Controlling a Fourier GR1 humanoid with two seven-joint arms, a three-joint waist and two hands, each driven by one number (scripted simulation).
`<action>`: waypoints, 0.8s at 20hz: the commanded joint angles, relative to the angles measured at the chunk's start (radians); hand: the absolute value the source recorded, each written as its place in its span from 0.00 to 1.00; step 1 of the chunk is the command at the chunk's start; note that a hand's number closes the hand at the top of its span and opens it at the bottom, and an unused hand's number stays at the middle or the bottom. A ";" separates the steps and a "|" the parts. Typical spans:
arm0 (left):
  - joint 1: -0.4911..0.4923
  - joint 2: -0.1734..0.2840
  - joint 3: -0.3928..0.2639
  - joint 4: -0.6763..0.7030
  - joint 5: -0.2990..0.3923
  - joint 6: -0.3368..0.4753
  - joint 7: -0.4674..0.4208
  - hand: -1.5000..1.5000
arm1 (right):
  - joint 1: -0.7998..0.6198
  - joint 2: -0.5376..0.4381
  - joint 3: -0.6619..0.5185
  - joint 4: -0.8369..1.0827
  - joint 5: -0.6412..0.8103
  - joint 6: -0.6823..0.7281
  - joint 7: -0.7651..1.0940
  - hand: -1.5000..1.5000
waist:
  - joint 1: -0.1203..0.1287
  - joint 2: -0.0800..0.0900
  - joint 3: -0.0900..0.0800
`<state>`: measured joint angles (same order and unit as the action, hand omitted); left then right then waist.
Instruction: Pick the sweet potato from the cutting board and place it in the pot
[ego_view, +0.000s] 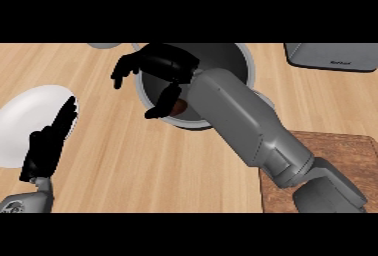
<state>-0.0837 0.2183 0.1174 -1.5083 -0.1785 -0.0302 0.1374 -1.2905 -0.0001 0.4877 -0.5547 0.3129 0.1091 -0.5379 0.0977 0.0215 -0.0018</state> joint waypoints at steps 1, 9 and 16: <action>-0.005 -0.005 -0.005 -0.021 0.002 -0.002 0.023 0.50 | 0.020 0.000 0.070 0.039 -0.091 -0.008 -0.056 0.00 | 0.007 0.000 0.000; -0.032 0.003 0.015 0.040 -0.004 0.006 0.006 0.50 | 0.032 0.000 -0.107 0.007 -0.421 0.088 -0.113 0.00 | -0.004 0.005 0.001; 0.033 0.022 0.044 0.005 0.017 -0.010 -0.027 0.50 | -0.102 -0.012 -0.210 0.186 -0.515 0.327 -0.046 0.00 | -0.040 -0.003 0.001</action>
<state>-0.0621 0.2329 0.1470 -1.5120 -0.1644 -0.0390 0.1347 -1.3428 -0.0059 0.3297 -0.4563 -0.1587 0.3156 -0.5920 0.0730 0.0169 -0.0009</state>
